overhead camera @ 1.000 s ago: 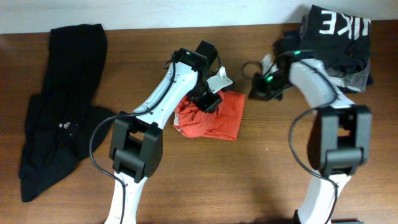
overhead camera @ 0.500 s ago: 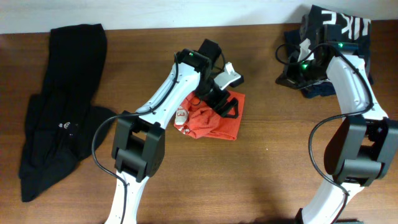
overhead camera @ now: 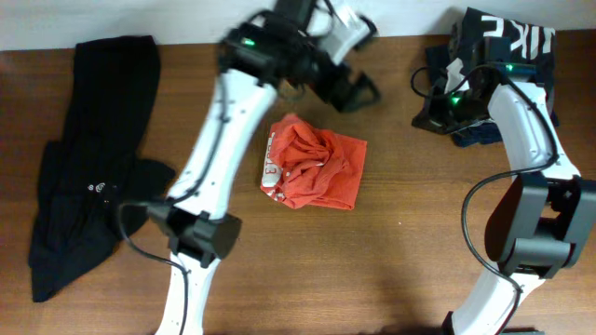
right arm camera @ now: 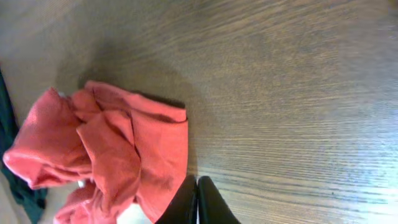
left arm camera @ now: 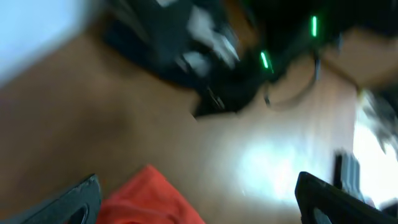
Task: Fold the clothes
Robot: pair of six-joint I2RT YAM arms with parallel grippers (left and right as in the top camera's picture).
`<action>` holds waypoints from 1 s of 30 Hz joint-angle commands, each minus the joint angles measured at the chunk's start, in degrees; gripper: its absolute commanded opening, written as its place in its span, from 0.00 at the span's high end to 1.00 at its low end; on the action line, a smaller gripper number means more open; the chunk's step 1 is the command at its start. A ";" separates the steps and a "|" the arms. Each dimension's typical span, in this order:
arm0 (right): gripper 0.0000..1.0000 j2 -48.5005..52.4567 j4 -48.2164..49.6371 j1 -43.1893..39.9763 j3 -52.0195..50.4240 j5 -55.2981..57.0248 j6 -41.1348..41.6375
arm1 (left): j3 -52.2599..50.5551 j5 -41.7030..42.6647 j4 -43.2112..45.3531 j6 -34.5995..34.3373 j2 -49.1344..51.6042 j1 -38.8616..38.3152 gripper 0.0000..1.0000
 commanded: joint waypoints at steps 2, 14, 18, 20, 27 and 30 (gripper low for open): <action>0.85 -0.92 -0.28 5.40 0.50 -0.87 -4.83 | 8.81 -4.37 -0.85 -9.42 -0.35 8.79 0.01; 0.47 -0.92 8.61 29.14 0.50 18.49 -2.49 | 10.38 -19.19 -12.50 -8.68 0.33 24.11 0.01; 0.32 -0.90 14.58 35.19 0.48 26.97 -2.56 | 10.38 -22.40 -13.90 -6.93 0.35 24.85 0.01; 0.28 -0.48 17.29 36.79 0.48 30.25 -3.04 | 10.38 -22.80 -13.86 -6.23 0.37 24.85 0.01; 0.28 3.63 21.75 36.59 0.48 31.08 -4.72 | 10.38 -23.47 -14.19 -5.09 0.39 24.85 0.01; 0.39 4.20 21.24 35.69 0.48 31.04 -4.72 | 10.38 -23.47 -14.32 -5.09 0.39 24.85 0.01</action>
